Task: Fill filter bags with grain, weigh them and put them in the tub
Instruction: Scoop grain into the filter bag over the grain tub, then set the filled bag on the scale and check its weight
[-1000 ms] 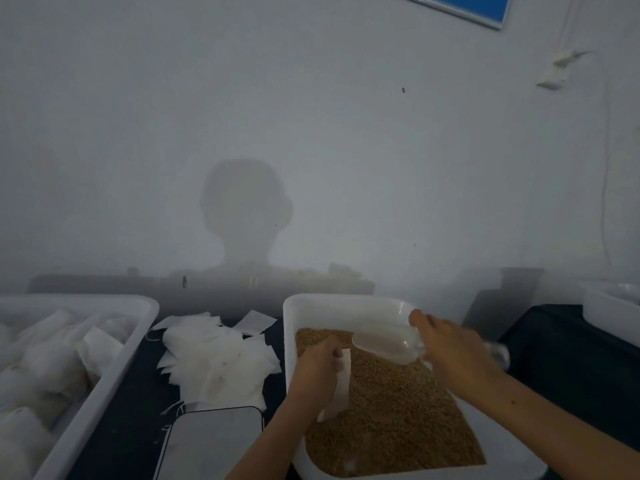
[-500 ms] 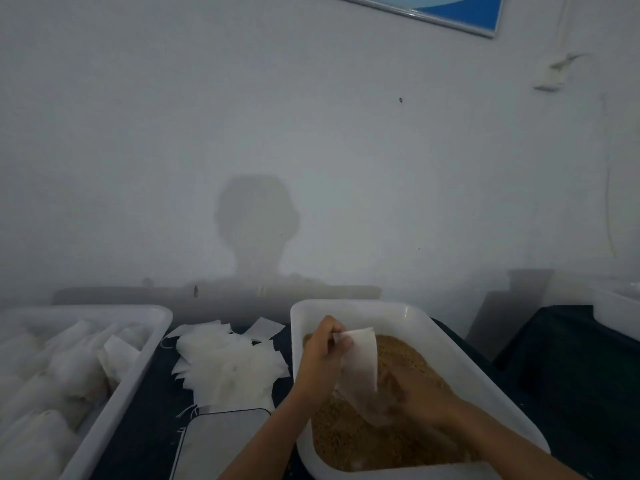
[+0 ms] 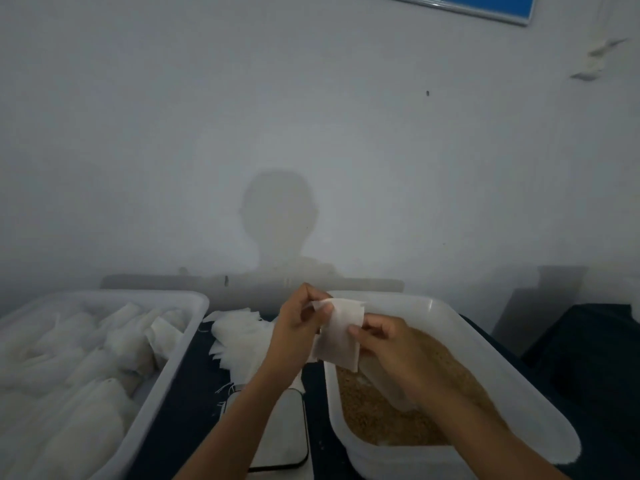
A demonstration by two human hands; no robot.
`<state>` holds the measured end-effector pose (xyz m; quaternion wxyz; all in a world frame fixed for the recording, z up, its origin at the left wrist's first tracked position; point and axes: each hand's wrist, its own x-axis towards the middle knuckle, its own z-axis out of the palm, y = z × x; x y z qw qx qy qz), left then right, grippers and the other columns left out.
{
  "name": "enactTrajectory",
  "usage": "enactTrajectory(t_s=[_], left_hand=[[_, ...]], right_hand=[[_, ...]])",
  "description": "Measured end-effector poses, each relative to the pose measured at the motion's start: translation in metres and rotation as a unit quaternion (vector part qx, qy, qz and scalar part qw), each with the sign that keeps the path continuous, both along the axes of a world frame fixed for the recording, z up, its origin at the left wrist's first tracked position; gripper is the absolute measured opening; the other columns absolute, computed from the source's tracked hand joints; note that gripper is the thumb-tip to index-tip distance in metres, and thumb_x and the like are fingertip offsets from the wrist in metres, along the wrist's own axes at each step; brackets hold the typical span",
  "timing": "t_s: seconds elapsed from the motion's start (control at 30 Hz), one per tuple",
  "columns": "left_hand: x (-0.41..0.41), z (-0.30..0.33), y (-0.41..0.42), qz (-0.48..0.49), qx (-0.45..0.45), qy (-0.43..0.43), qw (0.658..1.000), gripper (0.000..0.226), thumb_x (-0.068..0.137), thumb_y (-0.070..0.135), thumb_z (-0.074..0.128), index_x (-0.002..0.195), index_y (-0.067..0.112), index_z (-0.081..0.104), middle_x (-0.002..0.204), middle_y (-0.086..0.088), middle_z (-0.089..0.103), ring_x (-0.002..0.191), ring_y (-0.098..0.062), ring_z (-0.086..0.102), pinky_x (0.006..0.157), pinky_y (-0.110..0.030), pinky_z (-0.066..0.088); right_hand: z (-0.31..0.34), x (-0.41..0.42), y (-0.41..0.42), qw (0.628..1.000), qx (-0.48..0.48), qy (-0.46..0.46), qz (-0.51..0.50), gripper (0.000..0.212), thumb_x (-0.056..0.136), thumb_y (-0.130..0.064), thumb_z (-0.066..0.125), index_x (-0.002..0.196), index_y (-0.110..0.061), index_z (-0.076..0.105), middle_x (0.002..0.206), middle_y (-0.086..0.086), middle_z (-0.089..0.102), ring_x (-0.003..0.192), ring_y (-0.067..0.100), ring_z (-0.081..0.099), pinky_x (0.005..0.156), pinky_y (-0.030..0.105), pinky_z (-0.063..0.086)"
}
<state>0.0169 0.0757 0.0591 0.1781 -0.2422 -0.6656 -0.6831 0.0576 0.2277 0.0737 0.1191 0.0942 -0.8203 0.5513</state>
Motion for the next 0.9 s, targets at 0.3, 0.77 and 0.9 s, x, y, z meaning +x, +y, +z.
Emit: enactTrajectory(t_s=[0.3, 0.77, 0.9], left_hand=[[0.026, -0.043, -0.06, 0.068, 0.02, -0.16, 0.985, 0.037, 0.078, 0.017, 0.073, 0.106, 0.024, 0.05, 0.099, 0.003, 0.064, 0.081, -0.005, 0.065, 0.06, -0.014, 0.051], [0.003, -0.093, -0.078, 0.231, -0.227, -0.129, 0.937, 0.039, 0.07, 0.025, 0.08, 0.064, 0.015, 0.044, 0.056, 0.004, 0.043, 0.051, -0.006, 0.034, 0.048, -0.015, 0.035], [-0.004, -0.106, -0.079, 0.239, -0.31, -0.121, 0.912, 0.03, 0.073, 0.034, 0.077, 0.078, 0.021, 0.05, 0.064, 0.007, 0.051, 0.057, -0.005, 0.044, 0.05, -0.015, 0.031]], right_hand=[[-0.027, -0.003, -0.087, 0.994, -0.065, -0.045, -0.081, 0.021, 0.091, -0.013, 0.058, 0.09, 0.006, 0.064, 0.08, 0.014, 0.061, 0.078, 0.024, 0.056, 0.082, 0.051, 0.05], [-0.112, -0.026, -0.111, 0.98, 0.146, 0.028, -0.131, 0.038, 0.093, -0.013, 0.054, 0.06, -0.022, 0.038, 0.065, -0.01, 0.04, 0.069, 0.013, 0.046, 0.061, 0.023, 0.029], [-0.128, -0.031, -0.103, 0.969, 0.21, 0.061, -0.114, 0.042, 0.09, -0.015, 0.058, 0.056, -0.024, 0.036, 0.072, -0.003, 0.045, 0.07, 0.016, 0.045, 0.064, 0.029, 0.034]])
